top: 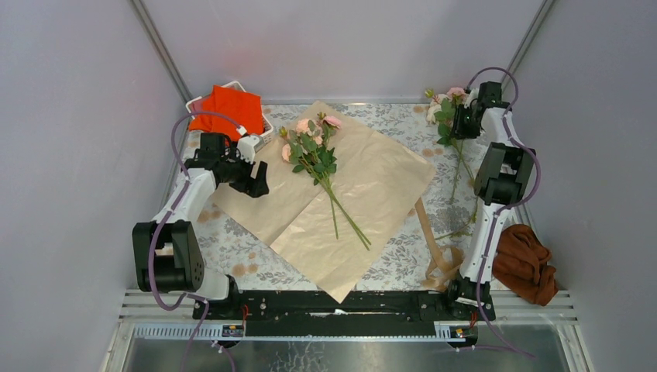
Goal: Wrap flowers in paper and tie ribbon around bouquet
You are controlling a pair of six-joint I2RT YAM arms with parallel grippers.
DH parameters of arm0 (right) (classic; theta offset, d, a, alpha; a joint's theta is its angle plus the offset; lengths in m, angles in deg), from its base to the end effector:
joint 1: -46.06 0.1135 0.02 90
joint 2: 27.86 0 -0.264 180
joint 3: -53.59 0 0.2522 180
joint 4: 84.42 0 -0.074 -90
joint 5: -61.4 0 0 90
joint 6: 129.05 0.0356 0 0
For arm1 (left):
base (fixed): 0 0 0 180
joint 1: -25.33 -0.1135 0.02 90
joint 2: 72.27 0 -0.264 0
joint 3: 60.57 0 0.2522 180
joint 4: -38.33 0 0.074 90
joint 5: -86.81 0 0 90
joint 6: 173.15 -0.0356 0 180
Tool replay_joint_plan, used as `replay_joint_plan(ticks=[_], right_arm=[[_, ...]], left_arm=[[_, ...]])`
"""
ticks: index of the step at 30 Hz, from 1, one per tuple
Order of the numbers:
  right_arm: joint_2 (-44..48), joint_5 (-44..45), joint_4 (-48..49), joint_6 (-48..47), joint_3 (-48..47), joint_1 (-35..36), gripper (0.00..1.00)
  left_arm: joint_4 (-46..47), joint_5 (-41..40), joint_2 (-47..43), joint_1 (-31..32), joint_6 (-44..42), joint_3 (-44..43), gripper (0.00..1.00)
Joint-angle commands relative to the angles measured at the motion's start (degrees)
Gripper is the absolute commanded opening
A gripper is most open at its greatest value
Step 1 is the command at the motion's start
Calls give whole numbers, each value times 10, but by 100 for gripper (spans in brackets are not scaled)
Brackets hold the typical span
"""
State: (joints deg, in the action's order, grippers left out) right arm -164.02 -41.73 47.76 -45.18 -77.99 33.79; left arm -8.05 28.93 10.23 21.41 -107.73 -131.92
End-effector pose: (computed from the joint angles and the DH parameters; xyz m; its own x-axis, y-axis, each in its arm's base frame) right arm 0.5178 -0.1043 0.1901 -0.7774 0.0627 -0.6259 -0.0116 0.9934 0.1138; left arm 0.2895 0.0009 0.2386 -0.6711 0.3071 -0.6748 0.5564 0.8101 -0.1846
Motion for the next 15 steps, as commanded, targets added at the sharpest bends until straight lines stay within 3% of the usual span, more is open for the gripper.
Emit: replay_joint_plan(ticks=[1, 12, 13, 15], right_arm=[[-26, -18, -13, -9, -53, 0, 39], [-63, 29, -19, -24, -55, 18, 43], [-68, 40, -26, -30, -58, 23, 41], [-73, 48, -42, -46, -68, 34, 24]], left_arm=[[0, 11, 3, -5, -4, -5, 86], [-8, 12, 10, -5, -4, -9, 86], [-8, 12, 9, -6, -4, -9, 86], [-9, 13, 8, -5, -3, -9, 86]])
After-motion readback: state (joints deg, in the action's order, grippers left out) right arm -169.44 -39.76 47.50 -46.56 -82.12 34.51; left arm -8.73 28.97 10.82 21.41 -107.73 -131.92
